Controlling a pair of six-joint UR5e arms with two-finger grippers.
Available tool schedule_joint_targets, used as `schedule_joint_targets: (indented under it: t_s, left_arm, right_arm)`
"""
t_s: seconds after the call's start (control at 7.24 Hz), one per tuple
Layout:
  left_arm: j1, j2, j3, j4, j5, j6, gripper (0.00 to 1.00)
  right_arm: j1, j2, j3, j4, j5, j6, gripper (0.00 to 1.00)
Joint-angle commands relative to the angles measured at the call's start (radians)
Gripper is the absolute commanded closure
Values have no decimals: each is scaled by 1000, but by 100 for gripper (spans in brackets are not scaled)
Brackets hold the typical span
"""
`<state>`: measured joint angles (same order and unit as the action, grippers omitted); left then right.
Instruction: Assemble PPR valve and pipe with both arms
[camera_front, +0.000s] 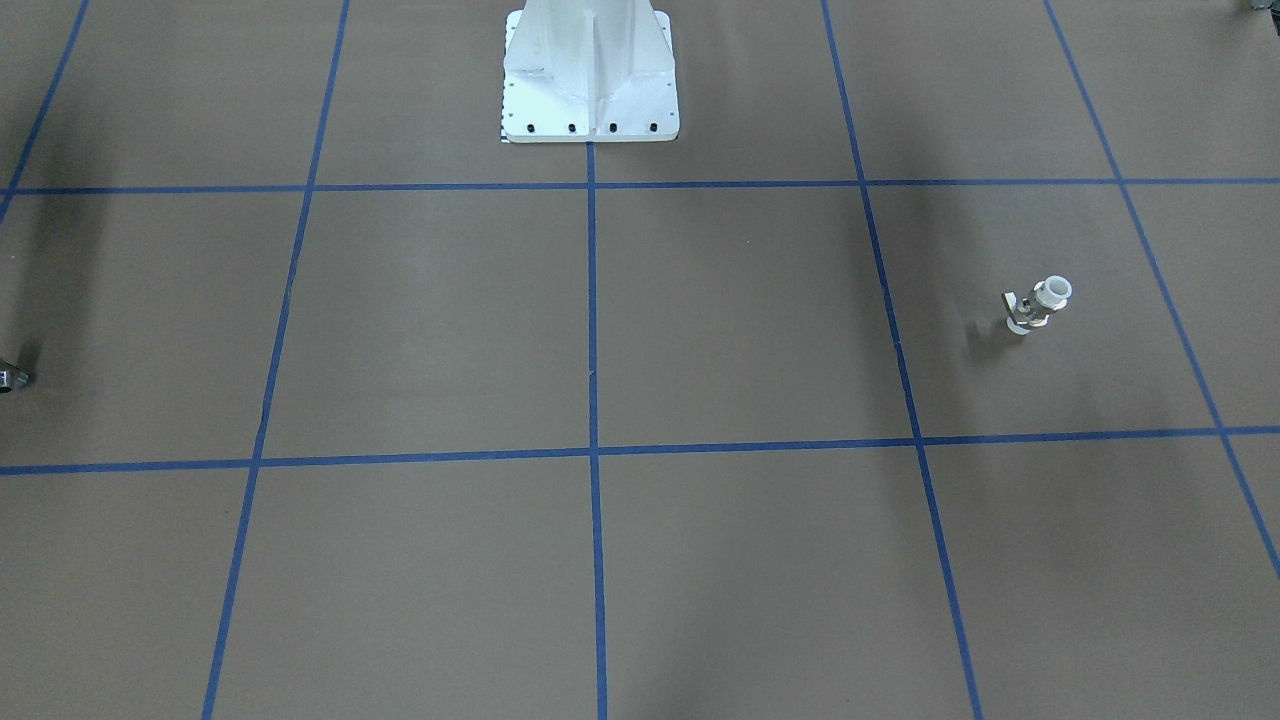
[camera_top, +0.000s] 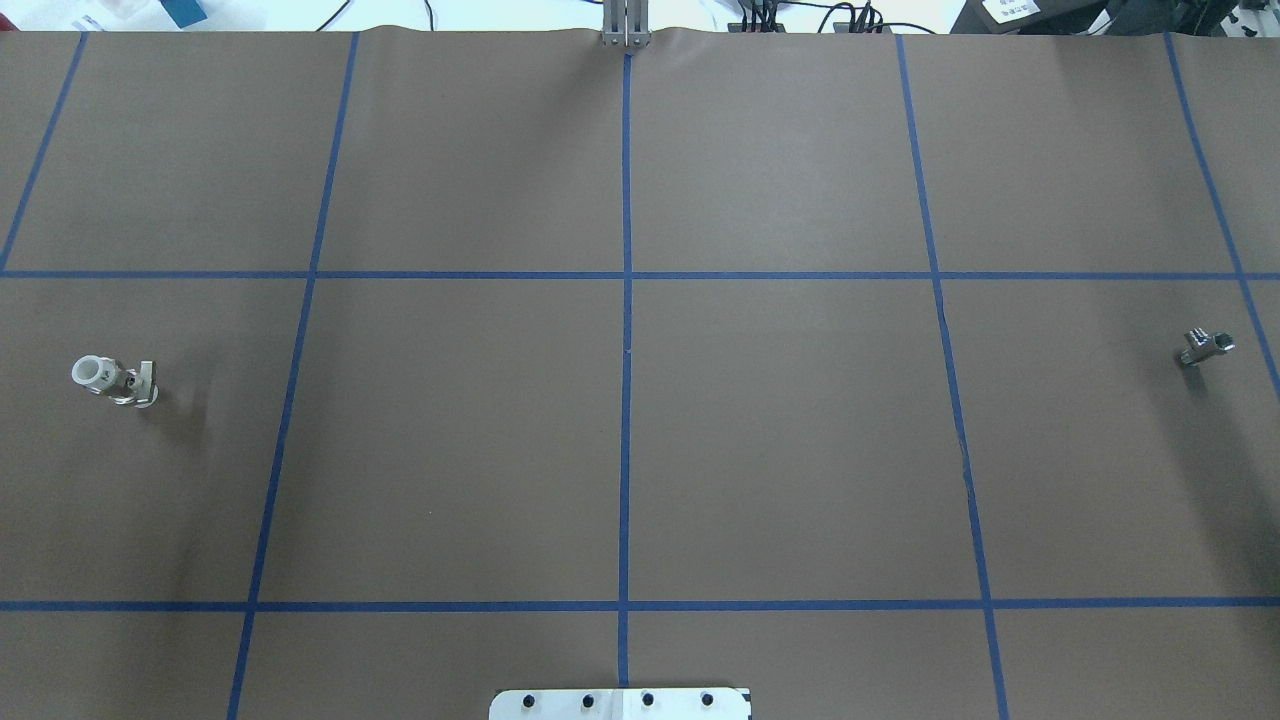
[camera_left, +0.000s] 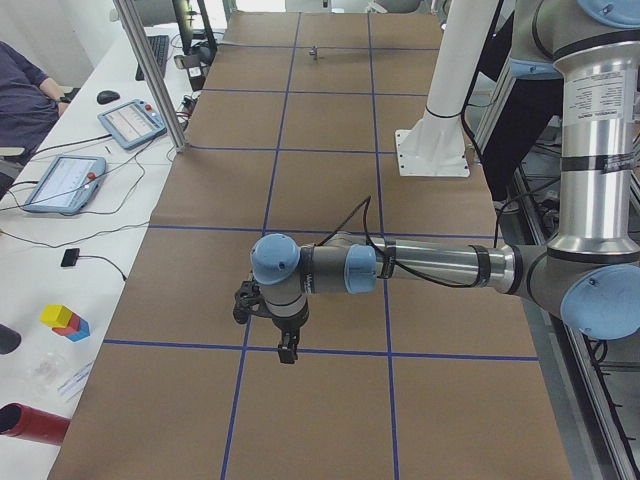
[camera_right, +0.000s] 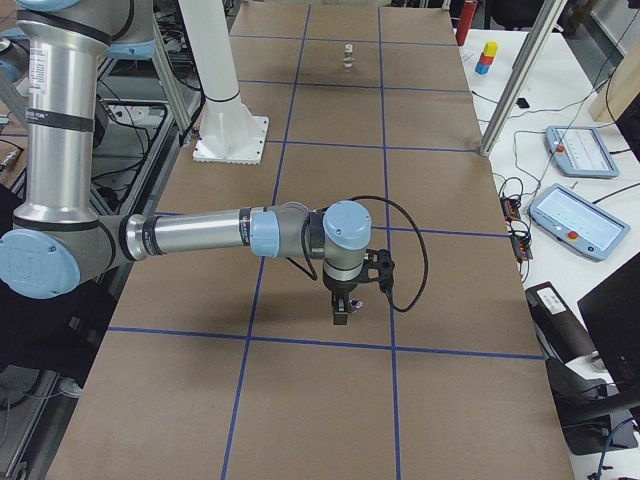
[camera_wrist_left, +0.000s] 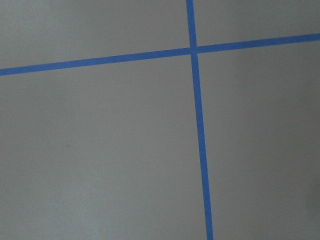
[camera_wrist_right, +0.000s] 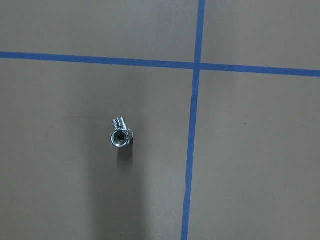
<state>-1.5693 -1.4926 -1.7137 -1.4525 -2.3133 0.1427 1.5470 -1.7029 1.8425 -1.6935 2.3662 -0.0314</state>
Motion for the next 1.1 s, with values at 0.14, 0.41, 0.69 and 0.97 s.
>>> schedule_joint_targets:
  t_s: [0.14,0.41,0.69,0.97]
  left_arm:
    - [0,5,-15,1,-3,1,0]
    - [-2,11,-58,12,2,0,0]
    - [11,8,-102,1,-1,-3,0]
    - [12,-36,-148,-6,2,-14,0]
  right_arm:
    - [-1,-4,-2,0,4,-4,1]
    - [-1,-4,-2,0,2,-5,1]
    - [-1,-3,1,2,-2,-5,1]
    - [-1,-1,-3,2,1,-5,1]
